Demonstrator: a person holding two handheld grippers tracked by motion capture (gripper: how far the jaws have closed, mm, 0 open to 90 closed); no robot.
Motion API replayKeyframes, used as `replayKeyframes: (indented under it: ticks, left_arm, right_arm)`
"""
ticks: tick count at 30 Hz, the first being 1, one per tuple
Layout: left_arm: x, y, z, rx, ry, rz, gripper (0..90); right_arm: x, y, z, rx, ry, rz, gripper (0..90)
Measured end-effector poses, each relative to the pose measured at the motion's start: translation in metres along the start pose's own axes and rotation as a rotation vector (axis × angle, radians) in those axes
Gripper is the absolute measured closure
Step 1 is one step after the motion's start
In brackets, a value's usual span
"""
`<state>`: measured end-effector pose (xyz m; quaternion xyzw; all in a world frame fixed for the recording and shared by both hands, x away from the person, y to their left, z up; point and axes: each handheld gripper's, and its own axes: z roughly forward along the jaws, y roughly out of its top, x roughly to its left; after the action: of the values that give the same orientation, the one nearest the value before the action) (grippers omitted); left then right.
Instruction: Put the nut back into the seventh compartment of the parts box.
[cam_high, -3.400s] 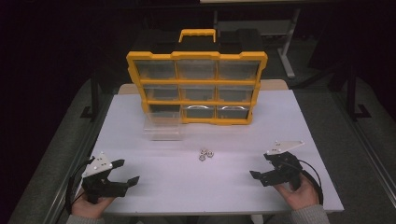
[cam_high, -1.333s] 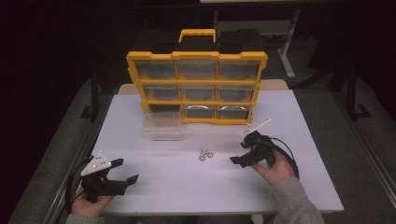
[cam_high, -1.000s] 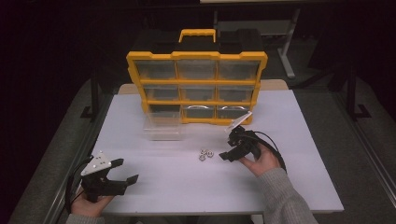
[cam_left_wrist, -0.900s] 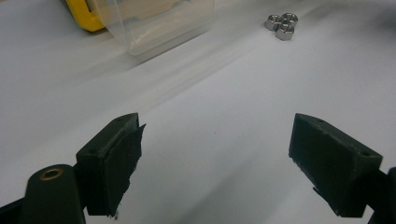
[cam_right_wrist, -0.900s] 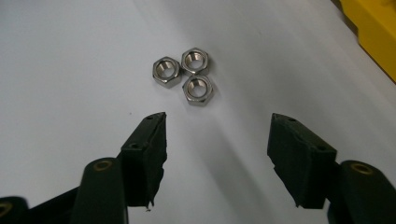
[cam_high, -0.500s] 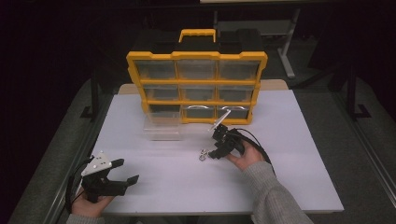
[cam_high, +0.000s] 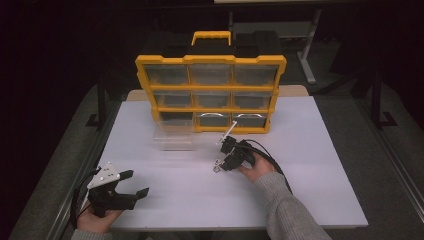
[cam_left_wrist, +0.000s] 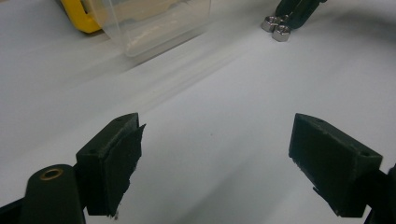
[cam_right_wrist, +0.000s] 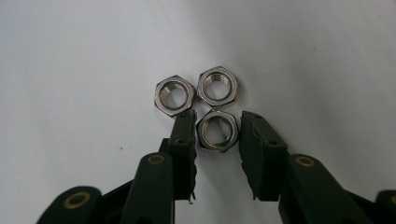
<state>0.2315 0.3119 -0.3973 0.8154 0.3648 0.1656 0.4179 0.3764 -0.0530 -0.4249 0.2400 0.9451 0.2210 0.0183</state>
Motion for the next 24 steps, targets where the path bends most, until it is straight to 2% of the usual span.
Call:
replayKeyframes:
  ticks: [8, 16, 22, 24]
  left_arm:
    - [0.001, 0.000, 0.000, 0.006, -0.001, -0.005, 16.6]
    - [0.001, 0.000, -0.001, 0.005, 0.002, -0.007, 16.6]
    - [0.002, 0.000, -0.001, 0.007, 0.002, 0.002, 16.6]
    - [0.002, 0.000, -0.001, 0.008, 0.004, 0.005, 16.6]
  right_arm:
    - [0.000, -0.001, 0.001, -0.001, -0.002, -0.015, 68.8]
    - [-0.004, -0.002, -0.001, 0.002, 0.021, -0.006, 69.1]
    - [-0.006, -0.002, -0.011, -0.015, 0.034, 0.002, 69.1]
    - [-0.007, 0.003, -0.024, -0.029, 0.026, 0.003, 69.1]
